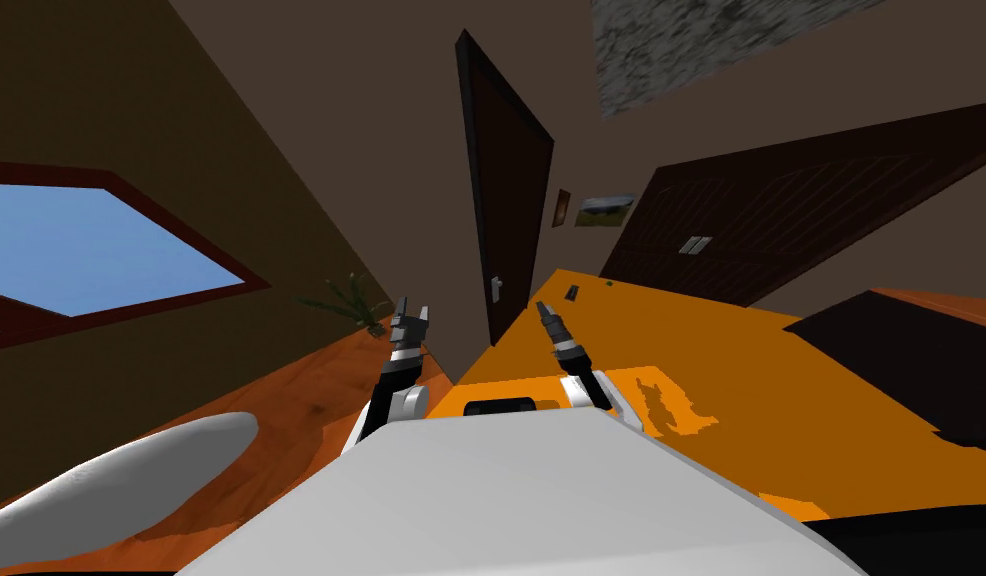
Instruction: Pull the door open
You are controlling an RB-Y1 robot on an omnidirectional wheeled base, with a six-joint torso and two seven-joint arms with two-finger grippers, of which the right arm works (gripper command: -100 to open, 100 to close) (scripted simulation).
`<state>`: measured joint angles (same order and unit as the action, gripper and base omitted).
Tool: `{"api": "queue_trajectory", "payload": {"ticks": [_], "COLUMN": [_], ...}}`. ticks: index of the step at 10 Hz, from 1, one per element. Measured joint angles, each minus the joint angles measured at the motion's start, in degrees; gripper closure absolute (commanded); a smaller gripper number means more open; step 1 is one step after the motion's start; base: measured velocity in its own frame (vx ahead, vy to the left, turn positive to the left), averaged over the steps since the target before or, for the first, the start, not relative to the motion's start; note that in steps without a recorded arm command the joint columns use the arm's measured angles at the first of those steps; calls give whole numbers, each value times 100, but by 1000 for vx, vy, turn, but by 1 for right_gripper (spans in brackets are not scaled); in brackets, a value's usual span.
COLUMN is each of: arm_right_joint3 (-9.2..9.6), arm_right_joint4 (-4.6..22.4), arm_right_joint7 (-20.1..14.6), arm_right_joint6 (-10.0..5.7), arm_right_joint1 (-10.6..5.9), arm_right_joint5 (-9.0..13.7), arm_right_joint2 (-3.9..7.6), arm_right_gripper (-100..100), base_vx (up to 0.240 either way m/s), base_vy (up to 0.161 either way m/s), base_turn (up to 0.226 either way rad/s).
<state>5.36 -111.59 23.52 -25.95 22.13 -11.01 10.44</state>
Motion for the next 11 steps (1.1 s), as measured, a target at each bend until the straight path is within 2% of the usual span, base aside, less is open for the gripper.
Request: {"api": "queue_trajectory", "payload": {"ticks": [6,11], "arm_right_joint3": [188,336], "arm_right_joint4": [754,1244], "arm_right_joint7": [470,823], "arm_right_joint6": [-126,-199], "arm_right_joint1": [-344,-558], "arm_right_joint5": [-540,-954], "arm_right_joint2": [277,516], "arm_right_gripper": [-100,-100], "base_vx": [121,115], "base_vy": [-60,-63], "base_turn": [118,98]}}
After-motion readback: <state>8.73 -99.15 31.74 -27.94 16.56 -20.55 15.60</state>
